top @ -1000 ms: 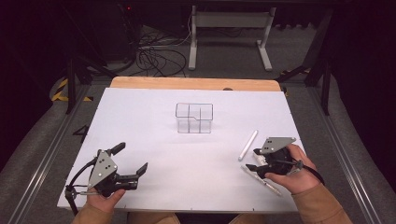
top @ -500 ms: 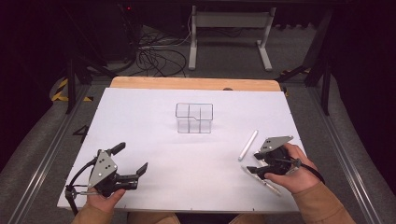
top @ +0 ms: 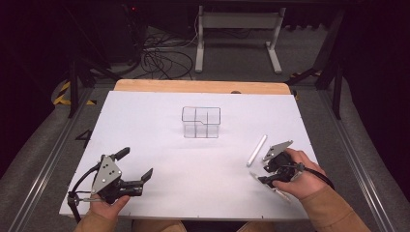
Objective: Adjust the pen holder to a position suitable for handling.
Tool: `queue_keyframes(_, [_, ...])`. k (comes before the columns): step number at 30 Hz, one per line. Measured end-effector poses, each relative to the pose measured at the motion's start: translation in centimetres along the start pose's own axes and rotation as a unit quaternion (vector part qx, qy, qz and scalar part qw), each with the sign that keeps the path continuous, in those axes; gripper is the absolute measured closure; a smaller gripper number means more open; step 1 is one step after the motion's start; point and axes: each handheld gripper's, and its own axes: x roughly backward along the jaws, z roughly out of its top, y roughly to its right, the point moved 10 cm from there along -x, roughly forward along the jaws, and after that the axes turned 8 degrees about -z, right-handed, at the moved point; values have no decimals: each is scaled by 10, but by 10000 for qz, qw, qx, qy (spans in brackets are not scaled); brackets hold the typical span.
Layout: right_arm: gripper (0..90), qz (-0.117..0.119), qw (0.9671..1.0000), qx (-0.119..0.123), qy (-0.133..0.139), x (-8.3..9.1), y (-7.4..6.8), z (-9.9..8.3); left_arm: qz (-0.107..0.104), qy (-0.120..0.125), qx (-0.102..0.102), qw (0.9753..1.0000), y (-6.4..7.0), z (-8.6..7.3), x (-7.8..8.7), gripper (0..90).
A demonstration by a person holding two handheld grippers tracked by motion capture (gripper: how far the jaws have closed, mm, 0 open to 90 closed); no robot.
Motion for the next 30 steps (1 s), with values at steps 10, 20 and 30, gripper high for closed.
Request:
queue_keyframes(10, [594, -31, 9985, 150, -533, -8, -3, -10, 31, -5, 10, 10000, 0, -1, 0, 63])
queue_keyframes(20, [644, -66, 9960, 209, -871, -12, -5, -16, 40, -21, 4, 10000, 0, -1, 0, 64])
queue_keyframes(30, [714, -29, 9935, 230, -1114, -17, -9, -20, 62, -27, -6, 10000, -1, -2, 0, 64])
